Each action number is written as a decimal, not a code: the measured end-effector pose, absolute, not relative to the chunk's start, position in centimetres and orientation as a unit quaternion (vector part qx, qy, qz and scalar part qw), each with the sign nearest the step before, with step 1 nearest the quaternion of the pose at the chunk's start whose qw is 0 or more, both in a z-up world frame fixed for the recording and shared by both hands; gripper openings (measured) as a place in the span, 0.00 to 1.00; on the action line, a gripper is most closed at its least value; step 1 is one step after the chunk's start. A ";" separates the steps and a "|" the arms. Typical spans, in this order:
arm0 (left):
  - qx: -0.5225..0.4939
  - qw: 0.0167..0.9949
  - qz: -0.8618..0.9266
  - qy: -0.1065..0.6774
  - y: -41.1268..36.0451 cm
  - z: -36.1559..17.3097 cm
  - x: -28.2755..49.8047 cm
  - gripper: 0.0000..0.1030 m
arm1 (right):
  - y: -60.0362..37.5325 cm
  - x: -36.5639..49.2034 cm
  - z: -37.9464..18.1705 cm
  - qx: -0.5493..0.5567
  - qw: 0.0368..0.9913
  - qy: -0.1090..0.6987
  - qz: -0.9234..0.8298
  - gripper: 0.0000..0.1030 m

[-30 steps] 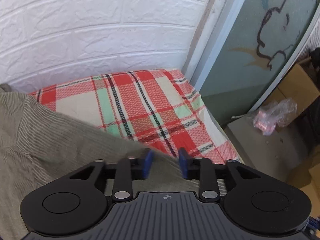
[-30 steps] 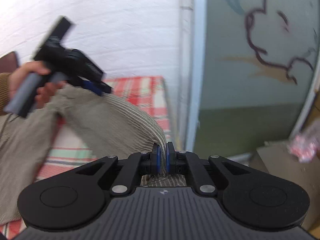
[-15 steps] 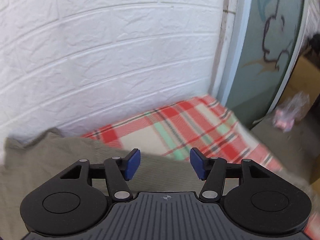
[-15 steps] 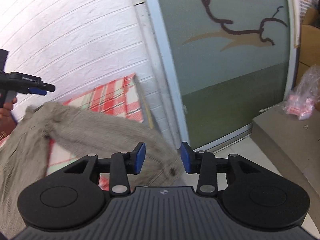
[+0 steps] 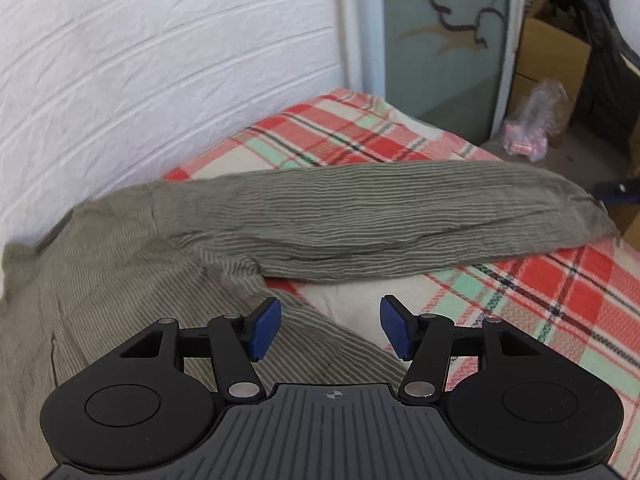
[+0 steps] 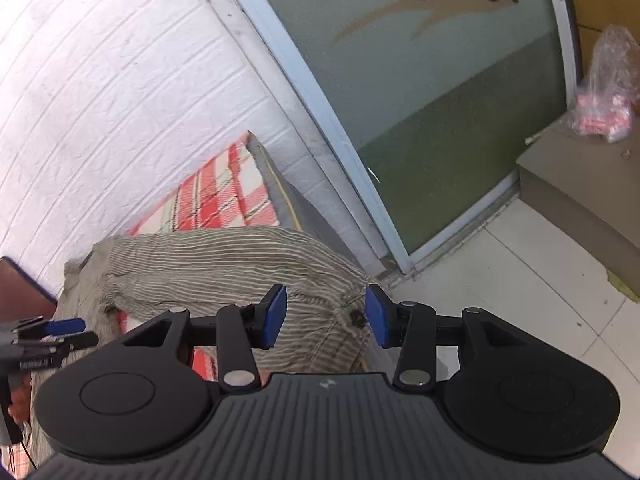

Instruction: Fold clothes

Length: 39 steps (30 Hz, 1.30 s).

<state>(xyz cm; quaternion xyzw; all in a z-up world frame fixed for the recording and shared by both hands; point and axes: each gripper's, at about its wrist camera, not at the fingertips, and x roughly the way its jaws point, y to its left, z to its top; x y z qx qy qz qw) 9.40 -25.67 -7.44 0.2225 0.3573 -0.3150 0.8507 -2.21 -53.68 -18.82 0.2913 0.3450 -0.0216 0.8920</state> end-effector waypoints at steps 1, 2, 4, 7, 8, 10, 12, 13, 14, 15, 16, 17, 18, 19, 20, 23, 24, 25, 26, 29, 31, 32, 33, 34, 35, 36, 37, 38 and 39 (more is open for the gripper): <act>0.232 0.851 -0.316 0.350 -26.0 -7.3 9.6 0.68 | -53.7 -2.2 -18.8 0.290 0.892 0.346 -0.026 0.48; 0.247 0.851 -0.315 0.339 -26.3 -6.9 10.2 0.68 | -53.7 -2.2 -18.8 0.288 0.892 0.346 -0.032 0.49; 0.284 0.853 -0.308 0.311 -27.0 -6.0 11.8 0.70 | -53.7 -2.4 -18.8 0.287 0.894 0.344 -0.025 0.49; 0.373 0.835 -0.301 0.270 -28.5 -4.9 15.3 0.74 | -53.8 -2.7 -18.9 0.291 0.890 0.351 -0.008 0.49; 0.397 0.827 -0.300 0.262 -29.0 -4.7 16.5 0.74 | -53.7 -2.7 -18.9 0.288 0.890 0.354 -0.003 0.49; 0.423 0.812 -0.304 0.264 -29.9 -4.4 19.0 0.74 | -53.5 -2.5 -19.0 0.283 0.890 0.357 0.006 0.54; 0.420 0.799 -0.316 0.292 -30.8 -4.4 21.2 0.74 | -53.3 -2.2 -19.1 0.280 0.890 0.359 0.011 0.57; 0.420 0.795 -0.318 0.302 -31.3 -4.6 22.1 0.74 | -53.3 -2.0 -19.1 0.279 0.890 0.360 0.011 0.57; 0.419 0.792 -0.319 0.308 -31.7 -5.0 22.8 0.74 | -53.4 -1.8 -19.1 0.282 0.889 0.362 0.010 0.57; 0.419 0.791 -0.319 0.311 -32.1 -5.4 23.3 0.74 | -53.5 -1.5 -19.2 0.286 0.887 0.363 0.008 0.57; 0.419 0.791 -0.317 0.311 -32.5 -6.0 23.6 0.75 | -53.6 -1.3 -19.2 0.286 0.887 0.364 0.005 0.57; 0.420 0.792 -0.316 0.311 -32.9 -6.5 24.0 0.75 | -53.7 -1.0 -19.2 0.285 0.887 0.364 0.003 0.57; 0.420 0.791 -0.316 0.313 -33.2 -7.1 24.2 0.76 | -53.8 -0.8 -19.2 0.282 0.888 0.364 0.000 0.57; 0.422 0.789 -0.317 0.314 -33.4 -7.6 24.5 0.76 | -53.9 -0.6 -19.2 0.278 0.889 0.365 -0.003 0.57; 0.423 0.788 -0.317 0.316 -33.6 -8.1 24.7 0.76 | -54.1 -0.4 -19.2 0.275 0.889 0.366 -0.005 0.57; 0.421 0.775 -0.339 0.328 -33.7 -9.0 24.8 0.76 | -54.4 0.2 -19.5 0.272 0.889 0.369 -0.007 0.57; 0.420 0.771 -0.346 0.332 -33.6 -9.1 24.8 0.75 | -54.5 0.3 -19.6 0.273 0.888 0.371 -0.007 0.57; 0.422 0.766 -0.351 0.335 -33.5 -9.4 24.7 0.65 | -54.5 0.5 -19.7 0.273 0.887 0.373 -0.004 0.56; 0.424 0.760 -0.356 0.340 -33.5 -9.7 24.7 0.52 | -54.5 0.5 -19.8 0.273 0.886 0.374 0.000 0.51; 0.415 0.756 -0.366 0.349 -33.4 -10.1 24.6 0.00 | -54.2 0.8 -19.8 0.259 0.888 0.380 0.010 0.28; 0.402 0.763 -0.367 0.348 -33.2 -10.1 24.5 0.00 | -53.4 0.7 -19.4 0.230 0.897 0.378 0.010 0.22; 0.395 0.767 -0.368 0.348 -33.2 -10.0 24.5 0.00 | -53.1 0.7 -19.2 0.219 0.900 0.377 0.008 0.20; 0.388 0.770 -0.369 0.347 -33.1 -10.0 24.4 0.00 | -52.8 0.7 -18.9 0.209 0.903 0.375 0.005 0.18; 0.380 0.775 -0.369 0.345 -33.0 -9.9 24.4 0.00 | -52.6 0.6 -18.7 0.203 0.906 0.372 0.003 0.17; 0.373 0.781 -0.367 0.341 -33.0 -9.6 24.5 0.00 | -52.4 0.6 -18.3 0.197 0.909 0.366 0.002 0.16; 0.367 0.787 -0.363 0.336 -33.1 -9.2 24.5 0.00 | -52.4 0.6 -17.8 0.192 0.913 0.360 0.001 0.16; 0.363 0.792 -0.360 0.334 -33.1 -8.9 24.7 0.00 | -52.4 0.6 -17.3 0.190 0.917 0.350 0.001 0.15; 0.358 0.796 -0.358 0.333 -33.2 -8.6 24.8 0.00 | -52.5 0.6 -16.8 0.190 0.920 0.342 -0.001 0.15; 0.352 0.797 -0.358 0.336 -33.3 -8.3 24.8 0.00 | -52.7 0.7 -16.3 0.190 0.924 0.333 -0.002 0.15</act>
